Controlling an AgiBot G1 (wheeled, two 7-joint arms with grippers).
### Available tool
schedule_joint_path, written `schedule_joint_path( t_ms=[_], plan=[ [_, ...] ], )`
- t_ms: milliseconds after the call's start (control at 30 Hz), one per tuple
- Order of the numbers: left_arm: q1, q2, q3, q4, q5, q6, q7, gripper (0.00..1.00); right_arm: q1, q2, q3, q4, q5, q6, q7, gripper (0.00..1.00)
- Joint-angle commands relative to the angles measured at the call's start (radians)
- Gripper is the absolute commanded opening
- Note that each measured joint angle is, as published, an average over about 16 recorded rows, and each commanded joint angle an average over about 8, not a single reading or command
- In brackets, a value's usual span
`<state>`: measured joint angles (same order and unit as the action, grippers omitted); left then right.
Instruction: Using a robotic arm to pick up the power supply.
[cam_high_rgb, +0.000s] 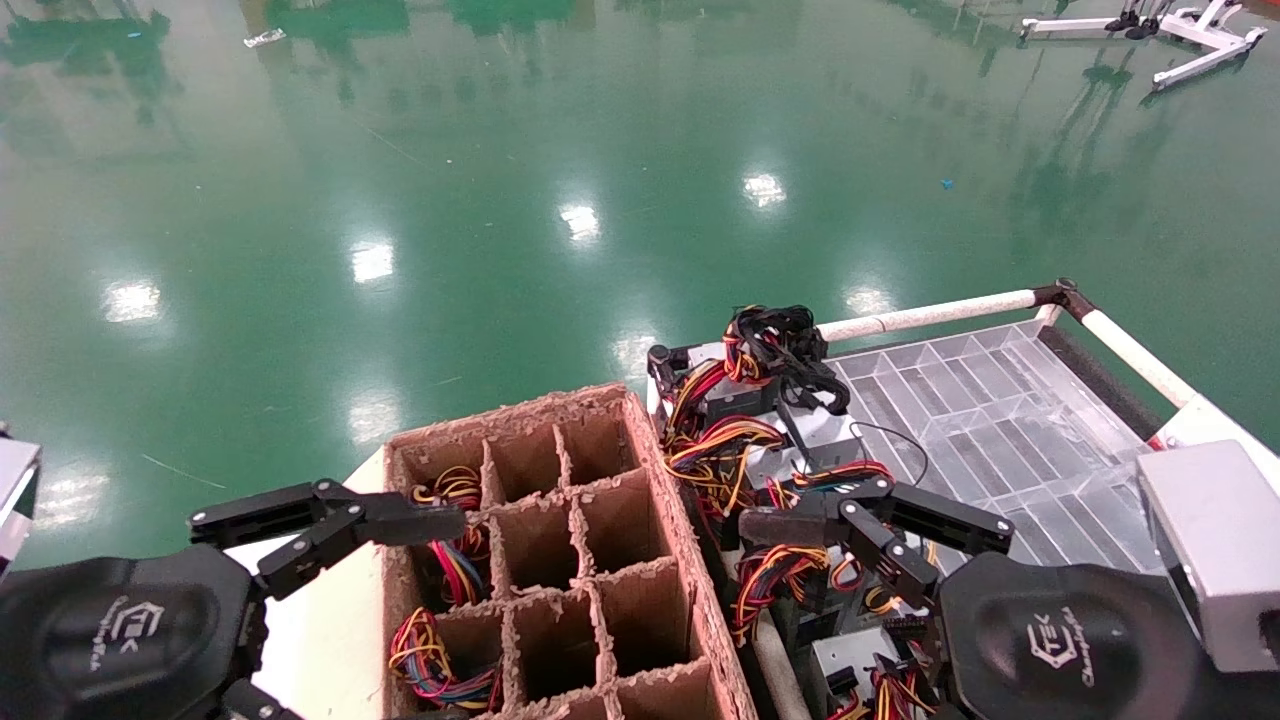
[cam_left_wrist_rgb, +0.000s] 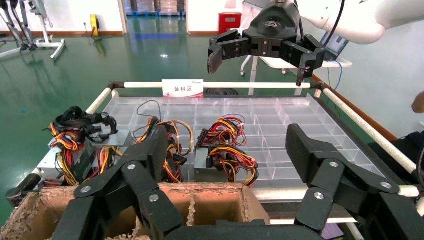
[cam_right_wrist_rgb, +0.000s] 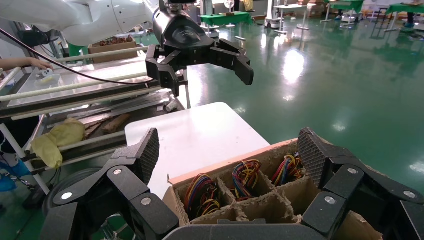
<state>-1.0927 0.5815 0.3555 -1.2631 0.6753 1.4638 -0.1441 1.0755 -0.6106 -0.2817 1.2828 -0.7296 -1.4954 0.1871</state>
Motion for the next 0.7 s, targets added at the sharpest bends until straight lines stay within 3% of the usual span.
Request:
schedule_joint_path(
  t_ms=[33,700],
  plan=[
    [0.000,0.000,0.000,0.000,0.000,0.000,0.000,0.00,0.000,0.000,0.000,0.000,0.000,0.000,0.000,1.00],
    [0.000,0.000,0.000,0.000,0.000,0.000,0.000,0.00,0.000,0.000,0.000,0.000,0.000,0.000,0.000,1.00]
  ],
)
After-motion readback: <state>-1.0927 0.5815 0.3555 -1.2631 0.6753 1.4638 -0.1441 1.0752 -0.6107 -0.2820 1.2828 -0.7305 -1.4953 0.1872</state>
